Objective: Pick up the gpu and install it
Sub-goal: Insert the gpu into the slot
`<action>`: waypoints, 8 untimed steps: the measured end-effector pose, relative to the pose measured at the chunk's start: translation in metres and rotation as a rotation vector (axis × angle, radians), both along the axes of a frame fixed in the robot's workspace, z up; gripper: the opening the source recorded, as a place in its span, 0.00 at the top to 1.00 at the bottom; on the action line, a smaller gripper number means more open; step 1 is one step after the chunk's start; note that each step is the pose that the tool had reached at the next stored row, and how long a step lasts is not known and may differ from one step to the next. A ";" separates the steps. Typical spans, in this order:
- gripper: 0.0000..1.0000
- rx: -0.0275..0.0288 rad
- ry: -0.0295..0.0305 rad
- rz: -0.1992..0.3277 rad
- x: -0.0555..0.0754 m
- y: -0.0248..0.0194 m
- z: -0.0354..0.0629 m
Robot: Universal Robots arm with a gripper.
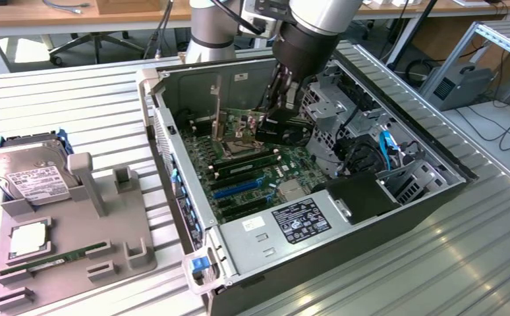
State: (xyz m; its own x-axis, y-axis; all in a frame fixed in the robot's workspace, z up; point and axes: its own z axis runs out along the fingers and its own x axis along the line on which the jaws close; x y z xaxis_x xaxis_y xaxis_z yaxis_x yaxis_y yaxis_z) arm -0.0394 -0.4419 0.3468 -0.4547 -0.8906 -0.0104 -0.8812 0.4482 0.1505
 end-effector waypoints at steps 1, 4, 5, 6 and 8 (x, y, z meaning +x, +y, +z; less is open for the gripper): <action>0.73 0.0000 0.0000 0.002 0.000 0.0000 0.0000; 0.73 0.0000 0.0000 0.009 0.000 0.0000 0.0000; 0.73 0.0000 0.0000 0.011 0.000 0.0000 0.0000; 0.73 0.0000 0.0000 0.013 0.000 0.0000 0.0000; 0.73 0.0000 0.0000 0.017 0.000 0.0000 0.0000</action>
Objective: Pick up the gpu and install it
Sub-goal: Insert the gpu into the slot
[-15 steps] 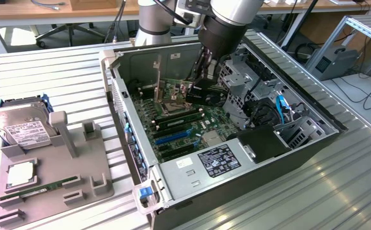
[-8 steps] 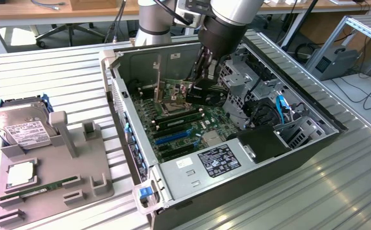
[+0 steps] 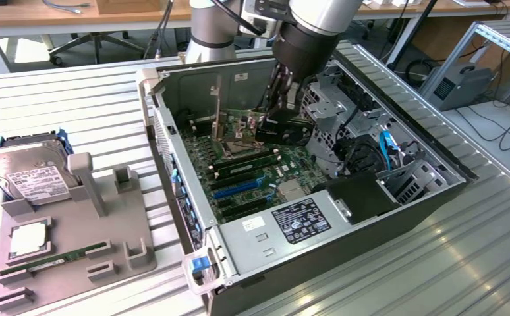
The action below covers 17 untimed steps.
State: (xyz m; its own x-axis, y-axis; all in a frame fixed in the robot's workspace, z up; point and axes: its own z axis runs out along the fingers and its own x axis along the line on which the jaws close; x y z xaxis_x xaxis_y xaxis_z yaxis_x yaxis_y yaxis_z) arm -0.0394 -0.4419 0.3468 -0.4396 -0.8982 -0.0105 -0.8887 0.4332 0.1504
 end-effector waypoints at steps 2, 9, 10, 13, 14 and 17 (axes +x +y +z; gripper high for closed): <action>0.73 0.0000 0.0000 0.004 0.000 0.0000 0.0000; 0.73 -0.0001 0.0000 0.019 0.000 0.0000 0.0000; 0.73 0.0000 0.0000 0.022 0.000 0.0000 0.0000; 0.73 0.0000 0.0000 0.028 0.000 0.0000 0.0000; 0.73 0.0000 0.0000 0.031 0.000 0.0000 0.0000; 0.73 0.0000 0.0000 0.036 0.000 0.0000 0.0000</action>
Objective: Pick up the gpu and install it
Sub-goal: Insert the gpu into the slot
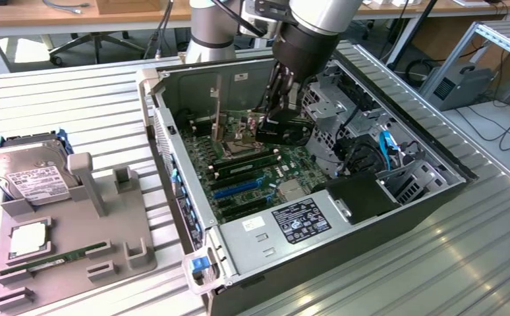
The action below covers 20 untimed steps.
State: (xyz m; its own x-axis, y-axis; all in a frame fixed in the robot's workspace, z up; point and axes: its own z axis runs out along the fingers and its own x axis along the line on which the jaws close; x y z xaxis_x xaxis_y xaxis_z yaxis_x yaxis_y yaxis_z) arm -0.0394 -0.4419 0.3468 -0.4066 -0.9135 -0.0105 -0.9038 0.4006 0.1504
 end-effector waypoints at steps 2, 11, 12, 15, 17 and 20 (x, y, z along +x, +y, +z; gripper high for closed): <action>0.73 0.0000 0.0000 0.004 0.000 0.0000 0.0000; 0.73 0.0000 0.0000 0.022 0.000 0.0000 0.0000; 0.73 0.0000 0.0000 0.023 0.000 0.0000 0.0000; 0.73 -0.0001 0.0000 0.028 0.000 0.0000 0.0000; 0.73 0.0001 0.0000 0.031 0.000 0.0000 0.0000; 0.73 0.0001 0.0000 0.037 0.000 0.0000 0.0000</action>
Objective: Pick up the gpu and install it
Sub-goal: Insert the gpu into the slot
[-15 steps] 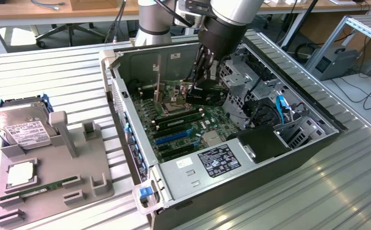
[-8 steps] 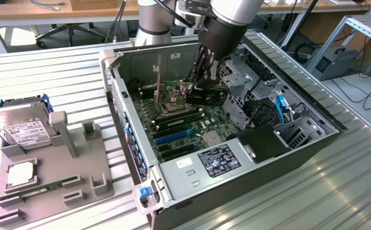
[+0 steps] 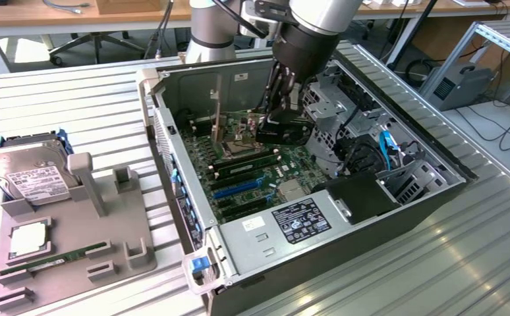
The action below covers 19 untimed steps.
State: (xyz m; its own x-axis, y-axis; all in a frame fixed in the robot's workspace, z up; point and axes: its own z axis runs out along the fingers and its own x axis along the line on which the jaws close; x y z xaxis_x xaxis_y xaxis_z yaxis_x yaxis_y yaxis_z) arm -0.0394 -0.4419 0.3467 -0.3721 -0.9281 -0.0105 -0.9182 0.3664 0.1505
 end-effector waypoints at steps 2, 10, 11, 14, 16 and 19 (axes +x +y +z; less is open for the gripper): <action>0.73 -0.0001 0.0000 0.004 0.000 0.0000 0.0000; 0.73 0.0000 0.0000 0.022 0.000 0.0000 0.0000; 0.73 -0.0001 0.0000 0.023 0.000 0.0000 0.0000; 0.73 -0.0001 0.0000 0.029 0.000 0.0000 0.0000; 0.73 0.0000 0.0000 0.032 0.000 0.0000 0.0000; 0.73 -0.0001 0.0000 0.037 0.000 0.0000 0.0000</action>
